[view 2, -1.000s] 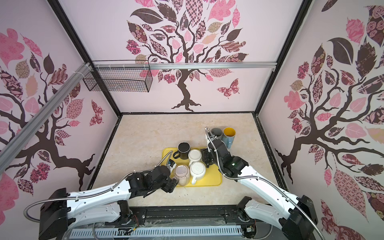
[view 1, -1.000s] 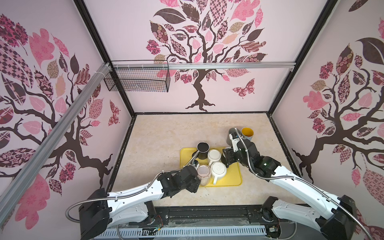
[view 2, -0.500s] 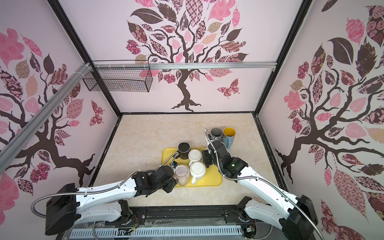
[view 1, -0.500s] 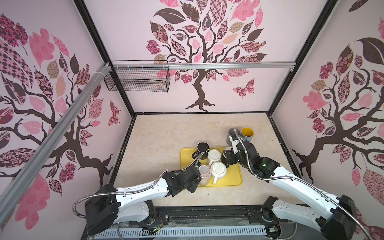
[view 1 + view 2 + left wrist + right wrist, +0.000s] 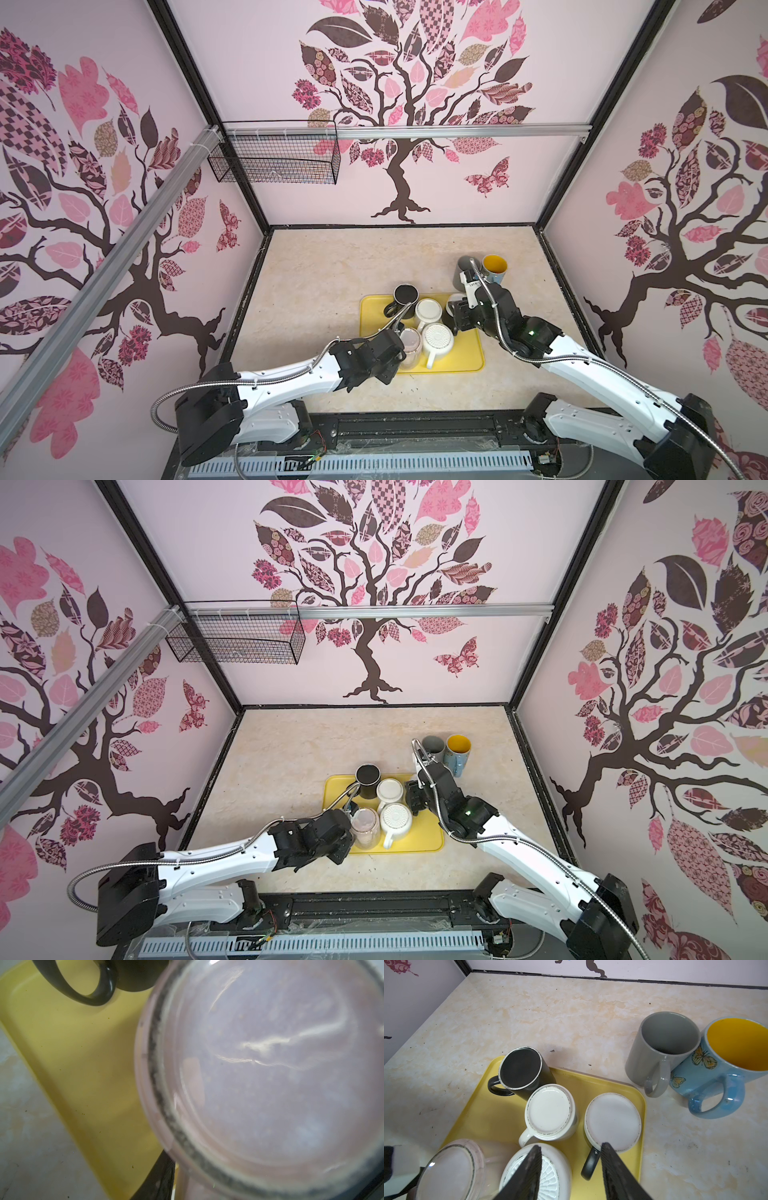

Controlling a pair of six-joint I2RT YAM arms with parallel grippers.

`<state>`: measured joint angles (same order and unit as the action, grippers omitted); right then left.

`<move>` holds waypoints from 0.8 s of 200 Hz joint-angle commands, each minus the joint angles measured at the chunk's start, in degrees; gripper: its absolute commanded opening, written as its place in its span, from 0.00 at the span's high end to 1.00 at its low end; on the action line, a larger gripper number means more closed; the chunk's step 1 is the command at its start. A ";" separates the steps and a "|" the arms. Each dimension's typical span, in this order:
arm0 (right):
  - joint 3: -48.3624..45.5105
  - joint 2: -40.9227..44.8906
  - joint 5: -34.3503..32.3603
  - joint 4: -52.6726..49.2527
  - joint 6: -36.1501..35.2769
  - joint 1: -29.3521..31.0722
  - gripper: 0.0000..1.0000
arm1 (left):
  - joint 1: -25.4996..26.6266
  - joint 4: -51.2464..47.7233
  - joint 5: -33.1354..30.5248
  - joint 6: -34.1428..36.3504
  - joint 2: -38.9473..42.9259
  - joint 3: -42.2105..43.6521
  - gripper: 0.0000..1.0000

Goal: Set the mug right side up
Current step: 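Lower the left gripper onto the pink mug base and close on it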

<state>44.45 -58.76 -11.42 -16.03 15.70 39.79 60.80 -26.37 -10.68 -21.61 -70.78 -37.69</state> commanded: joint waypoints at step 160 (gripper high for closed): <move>-1.12 0.36 4.85 2.36 1.93 0.19 0.53 | 0.68 -4.45 -10.67 -2.19 -2.51 -5.09 0.51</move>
<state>43.42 -58.76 -6.76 -14.33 17.19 39.79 61.32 -30.41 -19.25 -23.62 -72.55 -39.86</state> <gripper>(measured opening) 0.471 0.487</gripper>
